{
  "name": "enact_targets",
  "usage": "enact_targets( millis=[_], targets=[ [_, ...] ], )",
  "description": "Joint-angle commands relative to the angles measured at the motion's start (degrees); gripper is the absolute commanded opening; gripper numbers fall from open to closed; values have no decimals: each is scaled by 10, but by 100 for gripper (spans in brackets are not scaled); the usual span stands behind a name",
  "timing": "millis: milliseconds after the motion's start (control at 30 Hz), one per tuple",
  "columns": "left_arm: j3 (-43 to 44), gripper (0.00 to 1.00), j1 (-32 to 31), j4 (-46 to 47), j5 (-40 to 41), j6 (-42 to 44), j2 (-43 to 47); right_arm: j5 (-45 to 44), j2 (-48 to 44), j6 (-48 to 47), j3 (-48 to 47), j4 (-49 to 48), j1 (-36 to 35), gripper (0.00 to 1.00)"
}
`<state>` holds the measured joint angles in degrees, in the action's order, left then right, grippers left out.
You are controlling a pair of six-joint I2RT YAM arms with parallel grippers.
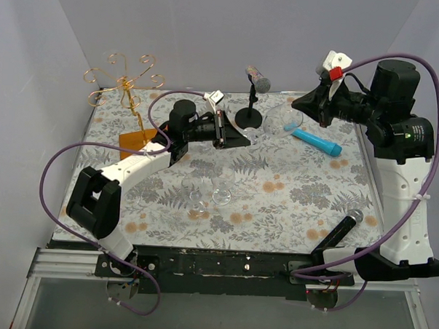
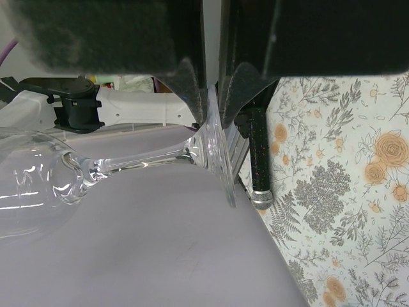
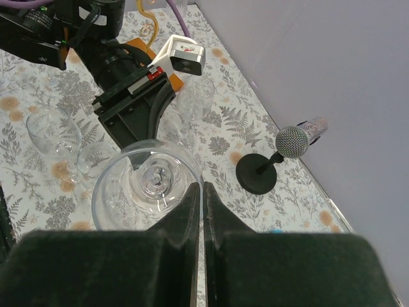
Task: Place the wine glass upside down on the wine glass rack
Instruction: Turn the wine glass upside down at the wine rack.
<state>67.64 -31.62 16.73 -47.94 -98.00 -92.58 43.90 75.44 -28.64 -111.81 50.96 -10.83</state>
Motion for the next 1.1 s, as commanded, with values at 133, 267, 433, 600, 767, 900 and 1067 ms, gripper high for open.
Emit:
enact_targets(
  millis=[133,267,433,600,767,900,1067],
  targets=[
    [23,0,-3,-12,33,30,56,17,-26,0,21,-39,2,1],
    [30,0,-3,-31,60,63,85,16,-39,-3,40,-43,2,10],
    [43,0,-2,-79,94,107,116,27,-55,-5,65,-51,1,37],
    [50,0,0,-131,129,151,152,31,-69,-16,68,-43,2,70],
    [60,0,3,-200,168,199,183,41,-81,-27,59,-25,12,83],
    [67,0,8,-245,196,228,201,49,-89,-36,54,-11,20,84],
    [70,0,17,-278,226,250,229,60,-102,-55,63,8,35,85]
  ],
)
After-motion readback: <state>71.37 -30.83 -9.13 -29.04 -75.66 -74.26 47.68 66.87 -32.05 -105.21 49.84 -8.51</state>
